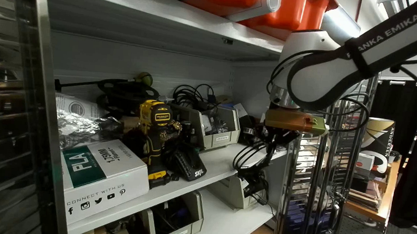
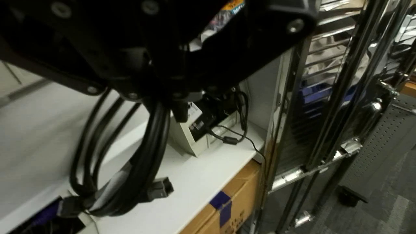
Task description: Pick up the black cable and put it in the tool box
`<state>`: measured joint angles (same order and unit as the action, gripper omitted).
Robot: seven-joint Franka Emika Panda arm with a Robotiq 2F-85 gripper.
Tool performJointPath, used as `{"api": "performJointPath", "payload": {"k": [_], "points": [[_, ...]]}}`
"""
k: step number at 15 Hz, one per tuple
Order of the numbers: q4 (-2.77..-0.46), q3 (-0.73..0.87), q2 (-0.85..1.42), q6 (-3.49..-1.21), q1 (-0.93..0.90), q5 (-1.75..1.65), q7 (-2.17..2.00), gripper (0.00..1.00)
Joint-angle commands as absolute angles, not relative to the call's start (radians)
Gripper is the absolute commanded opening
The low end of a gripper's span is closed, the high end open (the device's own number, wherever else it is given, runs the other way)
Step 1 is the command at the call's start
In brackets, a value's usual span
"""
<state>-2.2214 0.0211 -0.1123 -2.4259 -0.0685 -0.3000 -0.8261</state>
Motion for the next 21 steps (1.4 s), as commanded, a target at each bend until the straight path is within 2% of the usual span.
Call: {"api": "performJointPath", "payload": {"k": [1,9,13,17,21], "points": [[-2.209,-0.017,-0.112,-2.563,-0.015,-0.336,-0.892,0.11],[-2.045,-0.019,0.050,-2.774,-0.010,-0.375,-1.033,0.10],[-2.025,-0.025,0.028,-2.812,-0.021,-0.355,-1.030,0.07],[-2.032,-0.025,-0.021,-2.914,-0.020,-0.398,-1.061,0.08],[-1.956,-0.018,0.033,-3.028,-0.012,-0.432,-1.094,0.10]]}}
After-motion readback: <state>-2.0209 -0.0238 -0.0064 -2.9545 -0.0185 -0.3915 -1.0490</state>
